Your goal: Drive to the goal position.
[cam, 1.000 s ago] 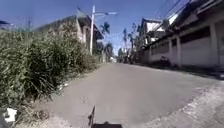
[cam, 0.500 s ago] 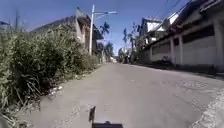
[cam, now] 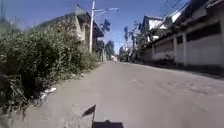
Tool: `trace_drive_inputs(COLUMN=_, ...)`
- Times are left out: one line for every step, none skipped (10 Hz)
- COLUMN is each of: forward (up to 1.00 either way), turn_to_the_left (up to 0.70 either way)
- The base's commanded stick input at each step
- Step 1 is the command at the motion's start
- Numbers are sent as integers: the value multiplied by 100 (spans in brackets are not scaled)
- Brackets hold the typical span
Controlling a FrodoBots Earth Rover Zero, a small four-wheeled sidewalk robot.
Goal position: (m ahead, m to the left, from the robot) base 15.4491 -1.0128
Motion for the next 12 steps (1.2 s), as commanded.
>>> trace_drive_inputs(forward=70, turn_to_the_left=0)
trace_drive_inputs(forward=70, turn_to_the_left=0)
trace_drive_inputs(forward=70, turn_to_the_left=0)
trace_drive_inputs(forward=70, turn_to_the_left=0)
trace_drive_inputs(forward=70, turn_to_the_left=0)
trace_drive_inputs(forward=70, turn_to_the_left=0)
trace_drive_inputs(forward=70, turn_to_the_left=0)
trace_drive_inputs(forward=70, turn_to_the_left=0)
trace_drive_inputs(forward=70, turn_to_the_left=0)
trace_drive_inputs(forward=70, turn_to_the_left=0)
trace_drive_inputs(forward=70, turn_to_the_left=0)
trace_drive_inputs(forward=70, turn_to_the_left=0)
